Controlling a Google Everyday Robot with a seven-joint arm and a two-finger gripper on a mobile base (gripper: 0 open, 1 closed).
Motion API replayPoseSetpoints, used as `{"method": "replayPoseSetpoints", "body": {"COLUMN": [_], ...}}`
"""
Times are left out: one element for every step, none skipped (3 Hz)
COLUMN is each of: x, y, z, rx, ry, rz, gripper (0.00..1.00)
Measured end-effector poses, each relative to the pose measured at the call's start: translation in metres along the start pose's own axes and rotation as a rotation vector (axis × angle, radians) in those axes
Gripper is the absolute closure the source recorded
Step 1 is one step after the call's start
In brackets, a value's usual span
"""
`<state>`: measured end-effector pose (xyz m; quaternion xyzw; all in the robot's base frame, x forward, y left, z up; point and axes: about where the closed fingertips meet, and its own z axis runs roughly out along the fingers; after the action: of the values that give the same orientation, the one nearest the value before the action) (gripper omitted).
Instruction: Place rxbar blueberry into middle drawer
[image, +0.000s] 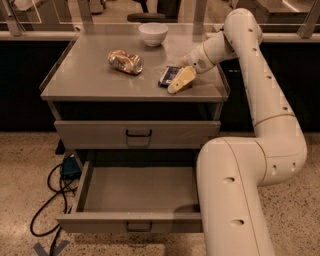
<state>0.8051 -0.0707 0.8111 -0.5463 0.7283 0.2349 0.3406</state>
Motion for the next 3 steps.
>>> {"method": "replayPoseSetpoints", "body": {"x": [0.0, 0.0, 0.0], "y": [0.0, 0.0, 0.0], "z": [0.0001, 0.0001, 0.0001], "rx": [0.0, 0.0, 0.0], "ry": [0.0, 0.0, 0.0], "rz": [0.0, 0.0, 0.0], "gripper": [0.19, 0.42, 0.64]}}
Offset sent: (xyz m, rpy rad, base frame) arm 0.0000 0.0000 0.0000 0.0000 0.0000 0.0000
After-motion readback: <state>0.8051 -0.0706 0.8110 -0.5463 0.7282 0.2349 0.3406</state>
